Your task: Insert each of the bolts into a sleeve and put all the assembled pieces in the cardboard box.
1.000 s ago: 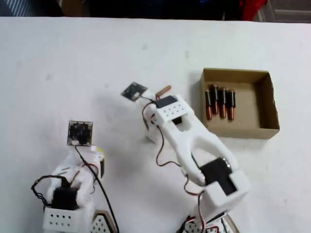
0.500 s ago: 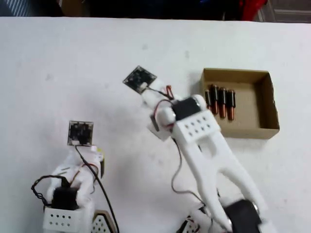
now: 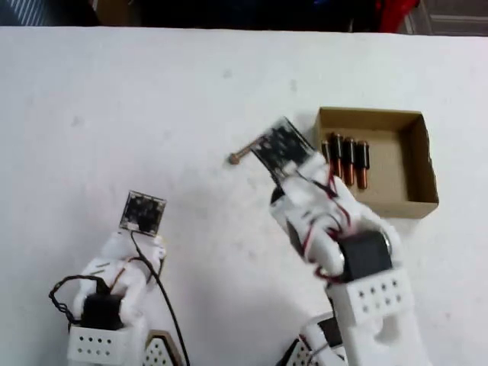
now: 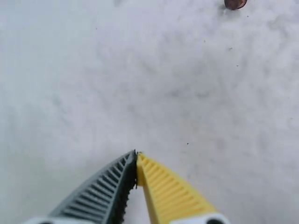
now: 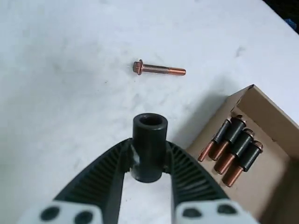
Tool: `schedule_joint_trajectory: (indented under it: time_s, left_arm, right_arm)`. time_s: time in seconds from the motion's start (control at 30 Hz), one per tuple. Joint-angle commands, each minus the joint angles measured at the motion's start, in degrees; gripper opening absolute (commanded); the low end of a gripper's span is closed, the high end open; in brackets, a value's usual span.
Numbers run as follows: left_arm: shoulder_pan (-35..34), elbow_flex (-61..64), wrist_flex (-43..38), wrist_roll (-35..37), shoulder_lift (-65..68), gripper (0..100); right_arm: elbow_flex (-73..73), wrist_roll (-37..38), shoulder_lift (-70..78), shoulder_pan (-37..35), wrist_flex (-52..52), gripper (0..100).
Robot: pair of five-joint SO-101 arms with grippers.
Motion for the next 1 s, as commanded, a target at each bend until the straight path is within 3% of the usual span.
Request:
schedule_joint_trajectory:
  time_s: [0.0,0.13,0.4,0.57,0.67,0.83,0.97]
  left_arm:
    - [-0.3,-0.1,-0.3,-0.4,-0.2,2]
    - [-0.3,-0.1,-0.4,-0.6,-0.3,2]
    - [-0.4,-0.1,-4.4,-0.8,-0.3,2]
    - [-0.4,-0.1,-4.0,-0.8,-0.3,2]
    - [-0.4,-0.1,-4.3,-0.9,-0.3,2]
    - [-0.2,-0.1,-4.0,-10.5,-0.3,2]
    - [-0.2,-0.1,-4.0,-12.0,-0.3,2]
  right_arm:
    - [4.8,-2.5,-7.3,2.8,-4.6,1.7]
    - [10.5,-8.2,-12.2,5.3,-9.7,1.7]
    - [17.6,-9.5,-14.7,5.4,-16.2,1.7]
    - [22.5,-19.3,-14.7,5.3,-22.4,1.7]
    - [24.5,-20.0,-14.7,5.1,-25.9,1.7]
    - [24.8,-20.1,-15.3,5.1,-26.6,1.7]
    - [24.8,-20.1,-22.3,4.9,-23.8,1.7]
